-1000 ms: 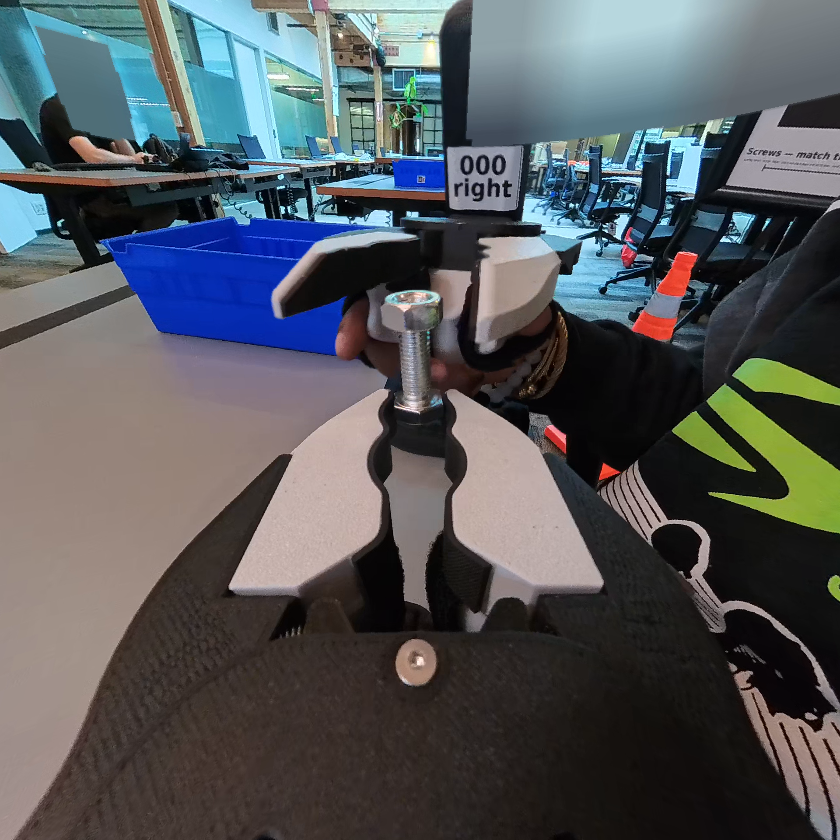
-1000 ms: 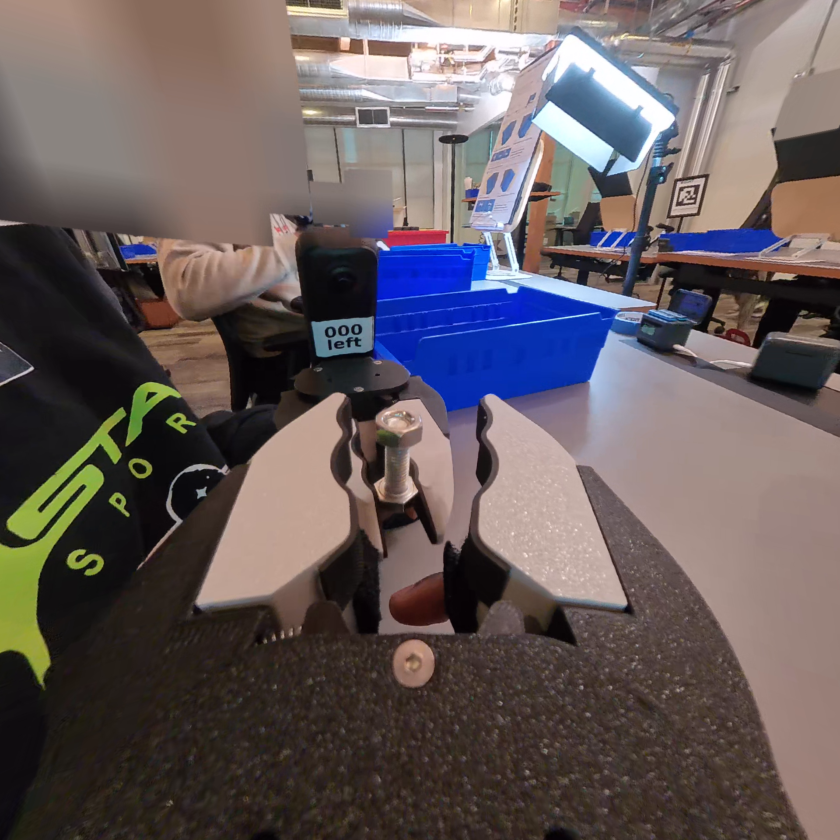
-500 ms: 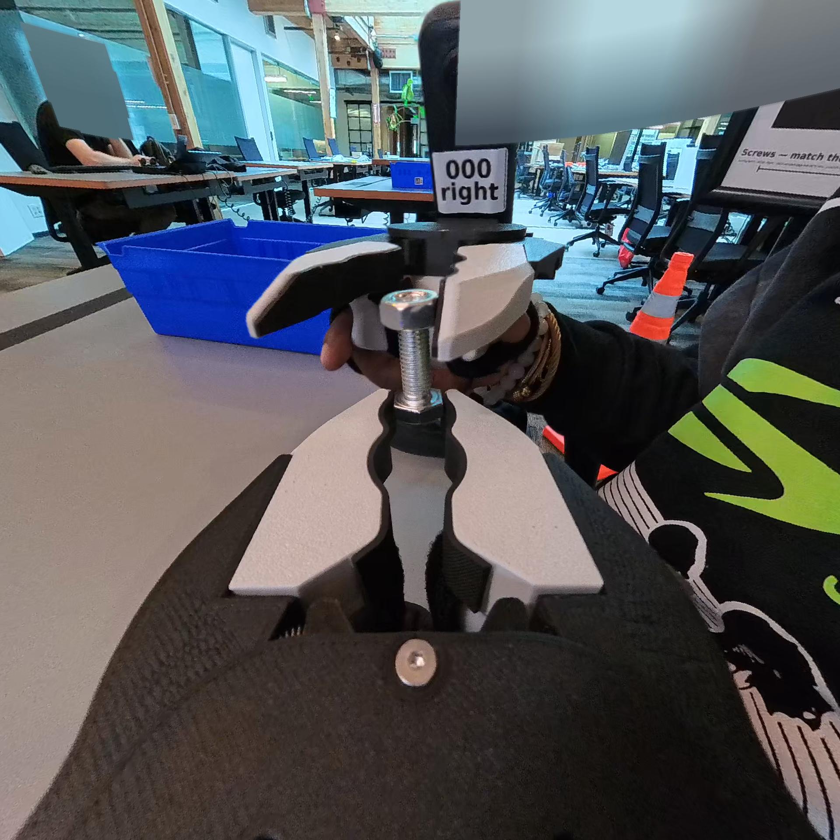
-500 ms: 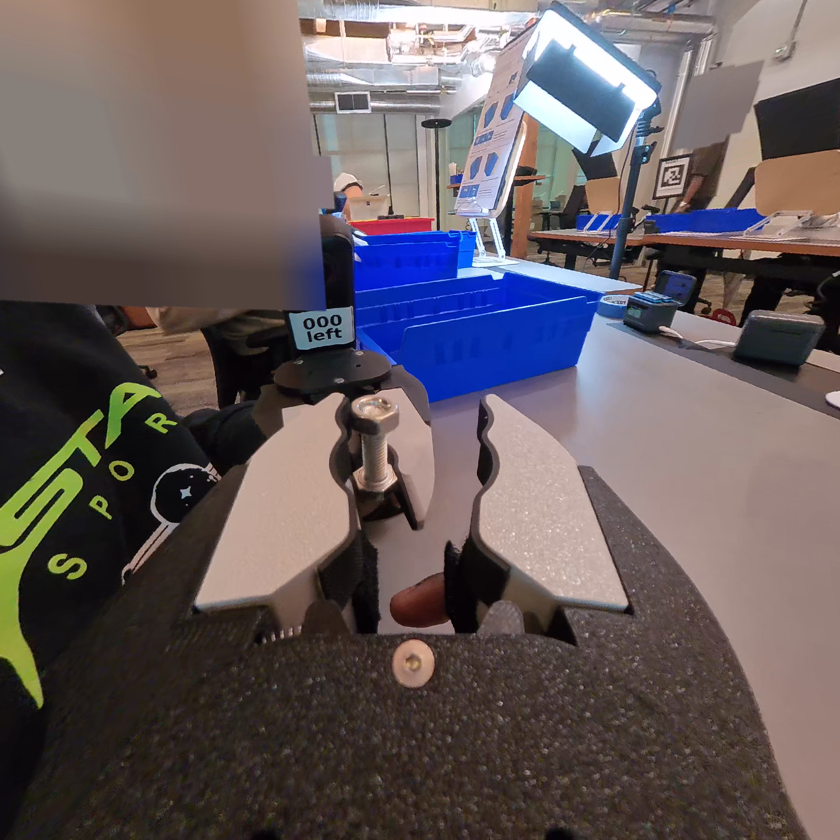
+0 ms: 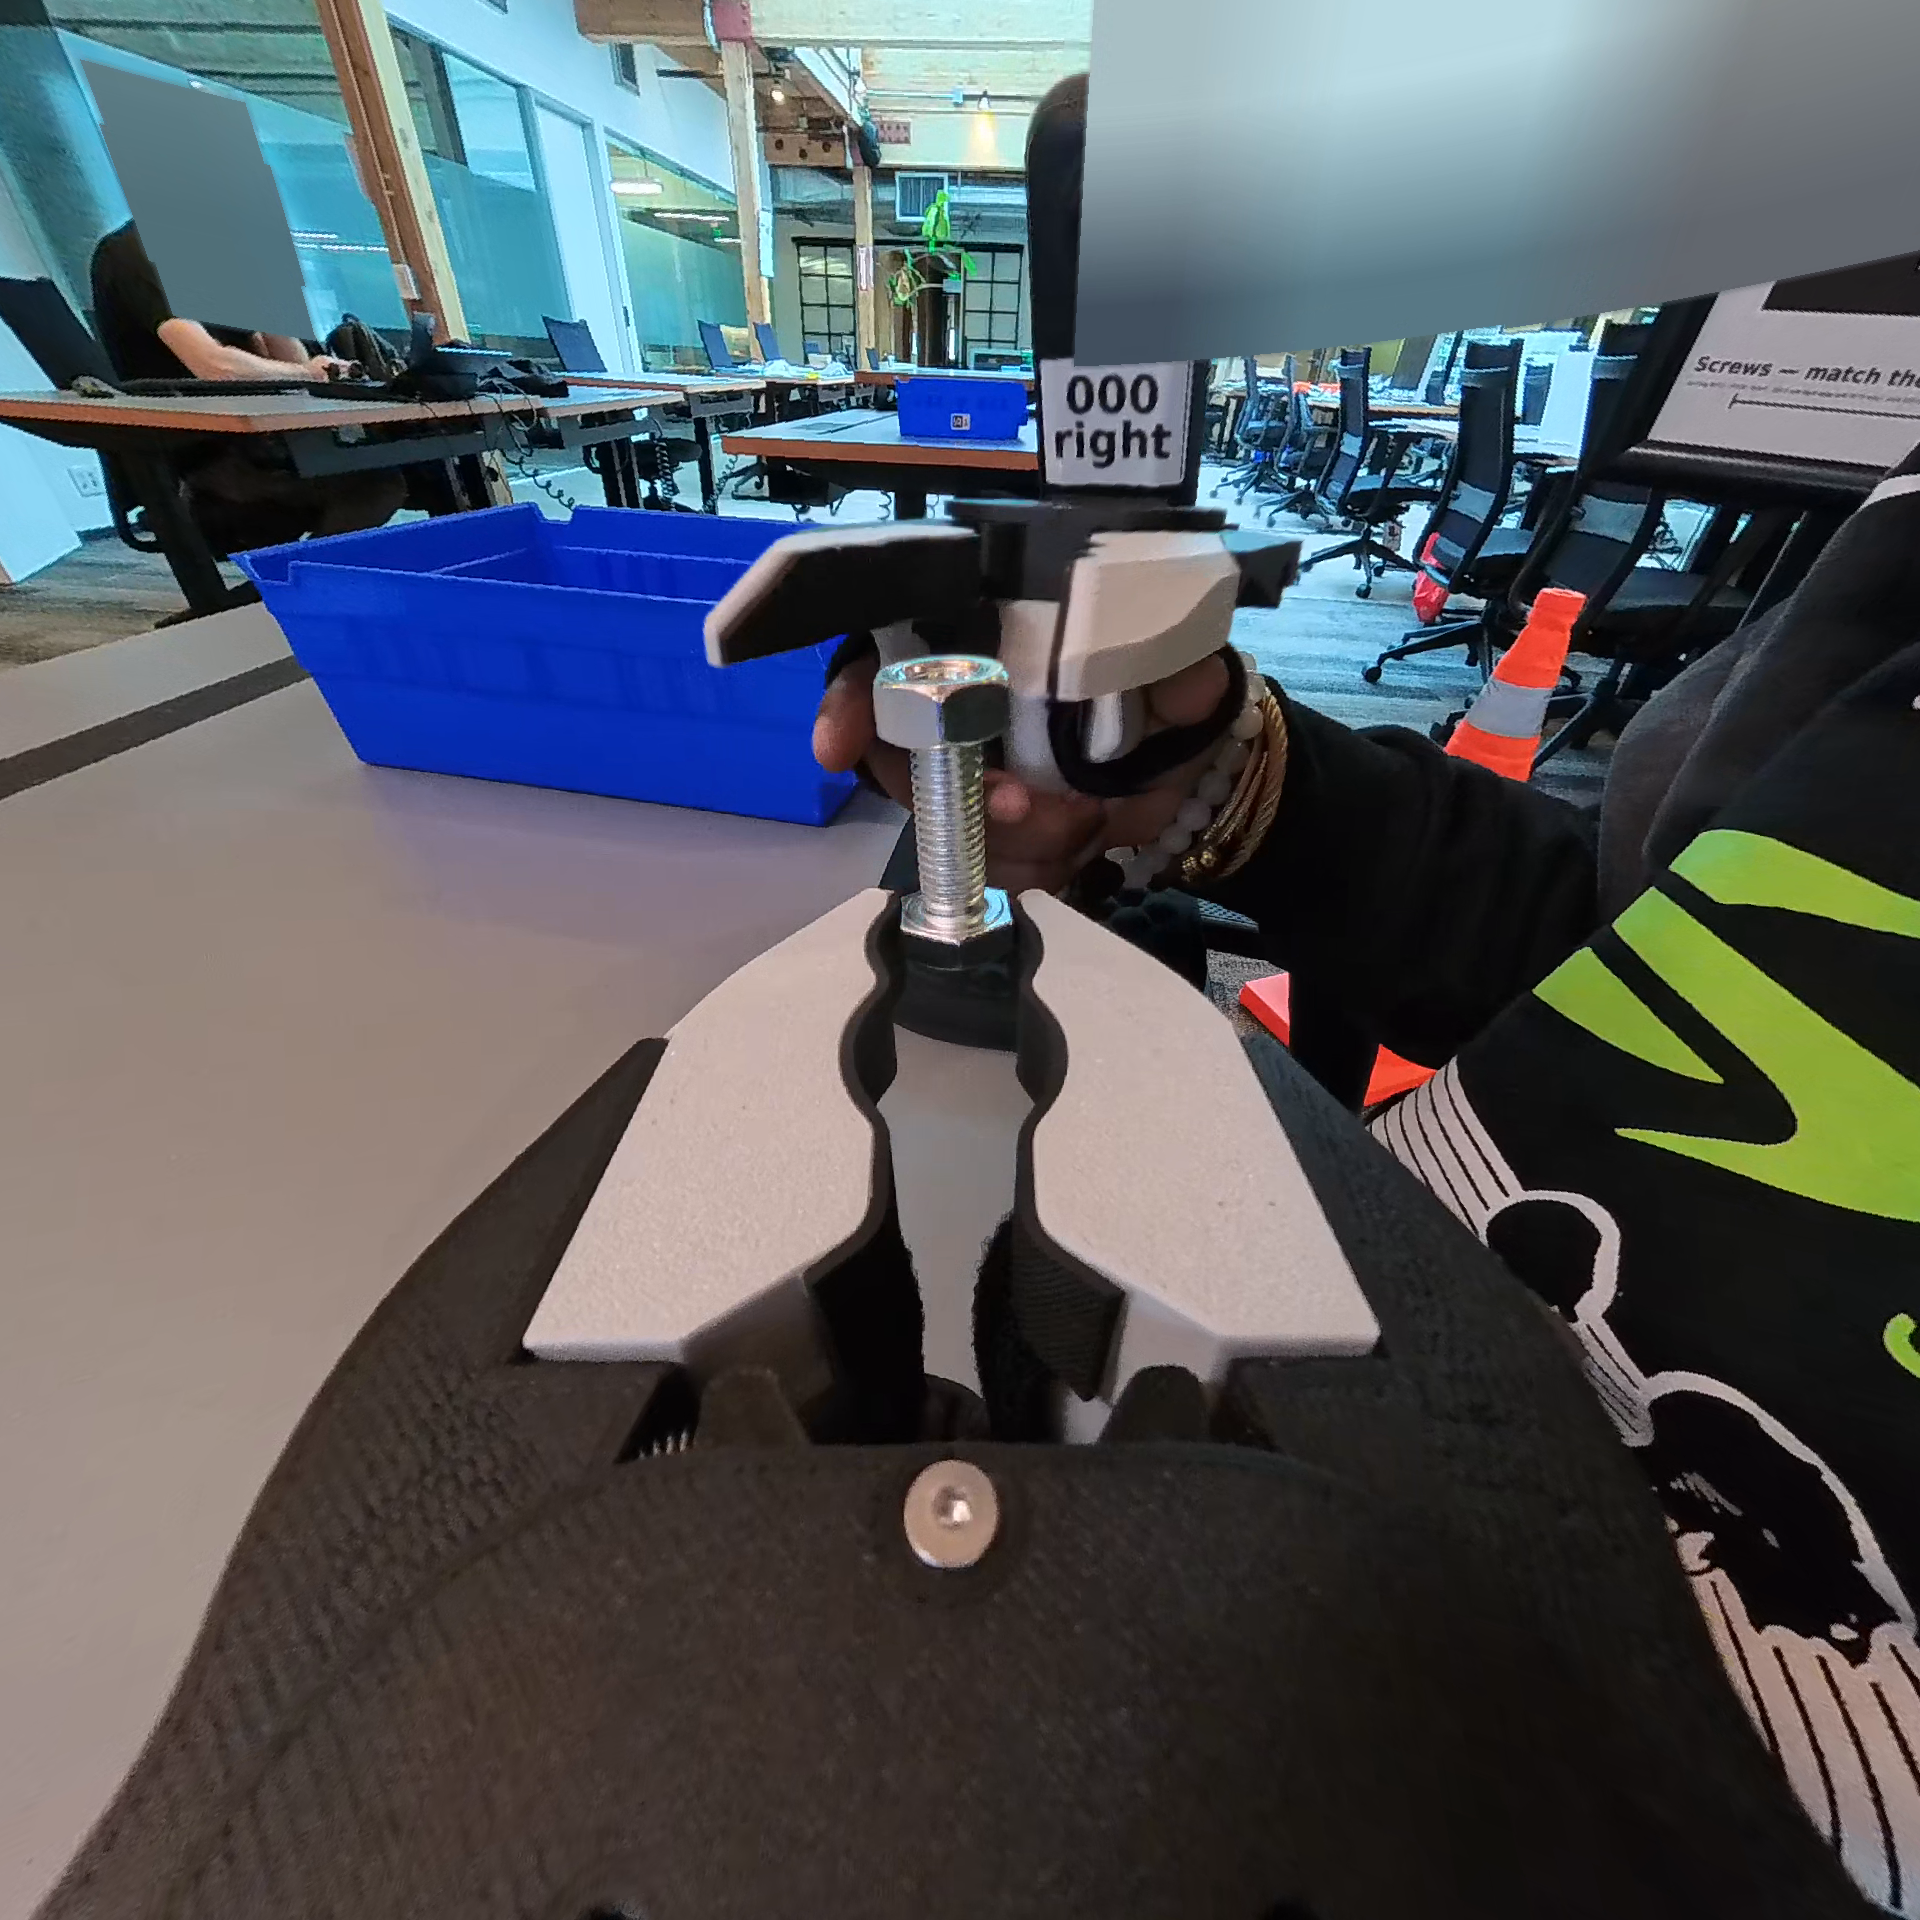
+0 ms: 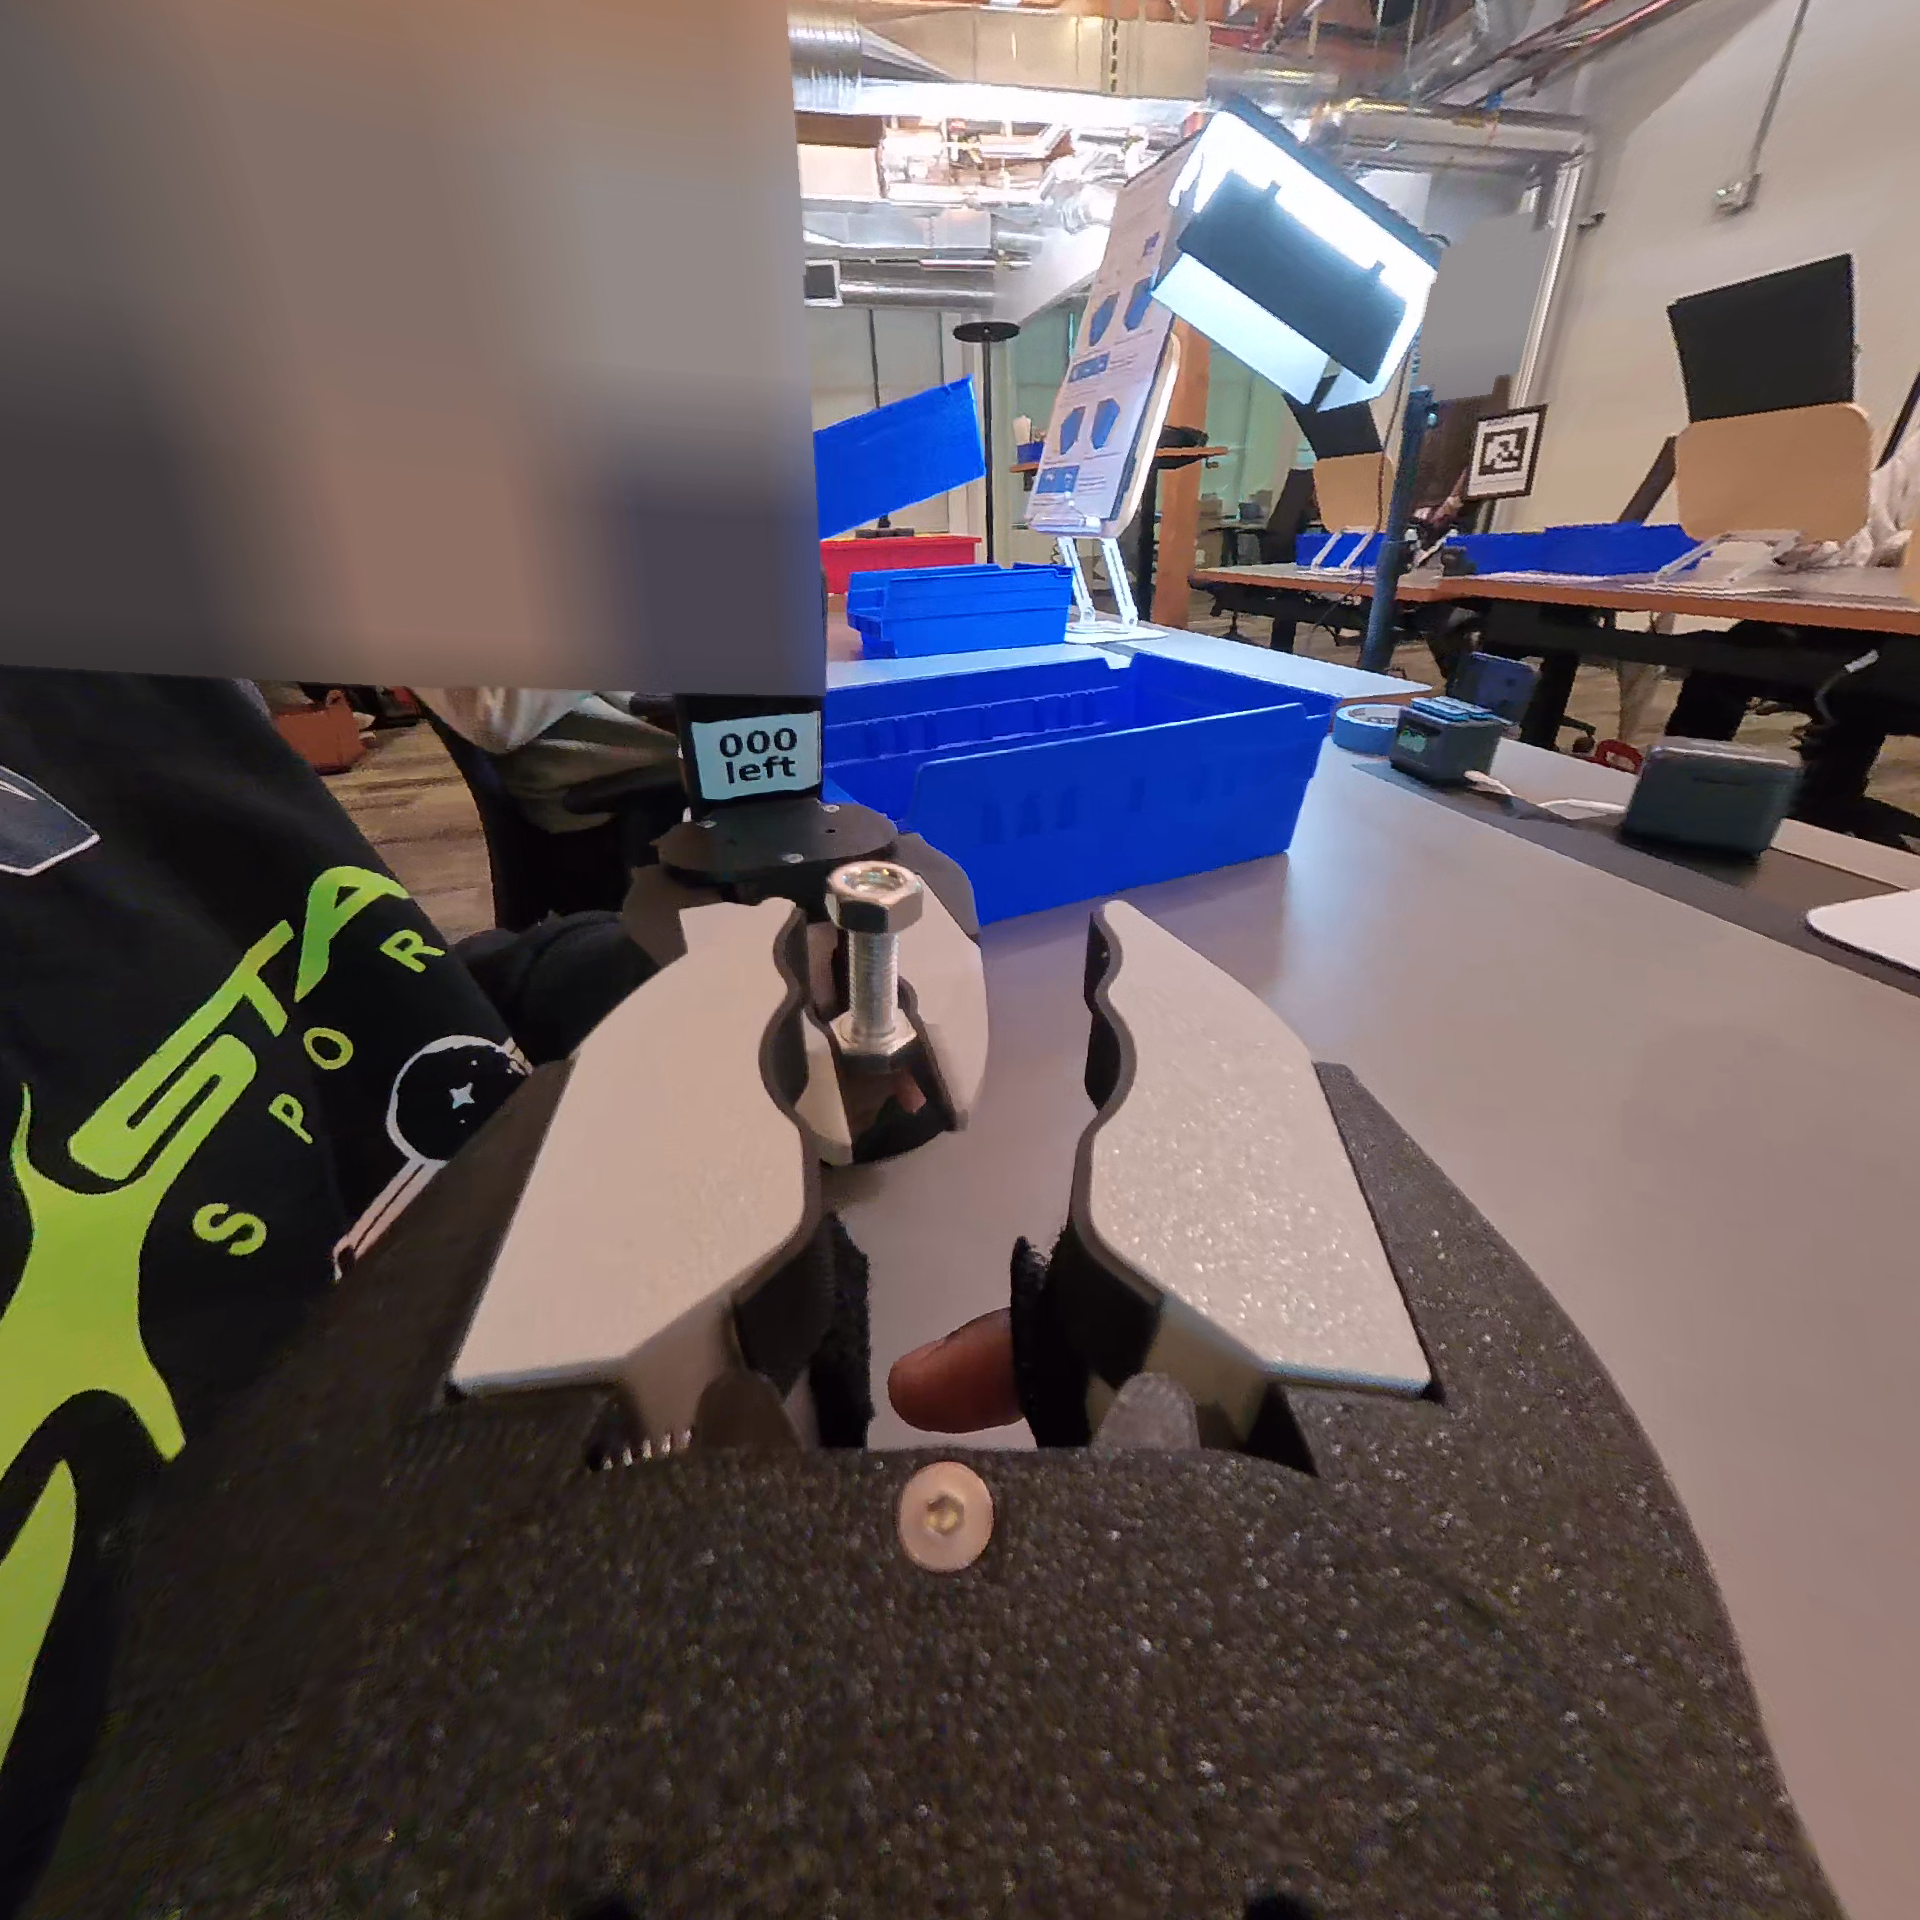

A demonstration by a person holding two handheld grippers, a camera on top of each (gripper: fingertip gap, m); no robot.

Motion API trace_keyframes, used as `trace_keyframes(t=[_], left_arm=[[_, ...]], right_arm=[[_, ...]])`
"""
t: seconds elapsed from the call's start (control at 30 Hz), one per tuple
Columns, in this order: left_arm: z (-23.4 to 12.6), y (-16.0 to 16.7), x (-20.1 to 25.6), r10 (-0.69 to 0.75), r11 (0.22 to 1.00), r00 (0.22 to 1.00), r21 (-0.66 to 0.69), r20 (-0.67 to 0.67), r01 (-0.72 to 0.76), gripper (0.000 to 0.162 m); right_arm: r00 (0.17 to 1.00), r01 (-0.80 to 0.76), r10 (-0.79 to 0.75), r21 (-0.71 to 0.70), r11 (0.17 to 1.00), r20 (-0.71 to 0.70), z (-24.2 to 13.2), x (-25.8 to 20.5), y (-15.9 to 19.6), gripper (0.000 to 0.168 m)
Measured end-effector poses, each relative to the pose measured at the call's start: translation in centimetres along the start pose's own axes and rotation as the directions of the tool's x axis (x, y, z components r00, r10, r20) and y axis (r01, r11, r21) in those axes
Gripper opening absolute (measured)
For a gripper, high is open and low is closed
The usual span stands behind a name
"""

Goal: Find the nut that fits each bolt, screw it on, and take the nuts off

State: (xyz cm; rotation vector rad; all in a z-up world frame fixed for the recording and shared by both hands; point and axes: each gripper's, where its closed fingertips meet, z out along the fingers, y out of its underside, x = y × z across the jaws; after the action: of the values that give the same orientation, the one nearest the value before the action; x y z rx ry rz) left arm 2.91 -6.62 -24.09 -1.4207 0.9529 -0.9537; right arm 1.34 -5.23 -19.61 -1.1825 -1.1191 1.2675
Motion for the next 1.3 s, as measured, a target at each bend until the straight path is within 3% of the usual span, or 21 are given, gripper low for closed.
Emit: trace_keyframes(t=[0.33, 0.93, 1.3], left_arm=[[0.2, 0.2, 0.1, 0.018, 1.000, 1.000, -0.016, 0.002, -0.018, 0.019], [0.2, 0.1, 0.0, 0.006, 1.000, 1.000, -0.004, 0.003, -0.006, 0.019], [0.3, 0.2, 0.0, 0.012, 1.000, 1.000, -0.014, 0.008, -0.012, 0.019]], right_arm=[[0.998, 0.008, -0.006, -0.029, 1.000, 0.060, 3.9, -0.9, 0.3, 0.052], [1.000, 0.011, -0.012, -0.018, 1.000, -0.025, -0.2, 0.5, 0.1, 0.050], [0.999, 0.026, -0.024, -0.035, 0.999, 0.046, 2.6, -1.0, -0.1, 0.049]])
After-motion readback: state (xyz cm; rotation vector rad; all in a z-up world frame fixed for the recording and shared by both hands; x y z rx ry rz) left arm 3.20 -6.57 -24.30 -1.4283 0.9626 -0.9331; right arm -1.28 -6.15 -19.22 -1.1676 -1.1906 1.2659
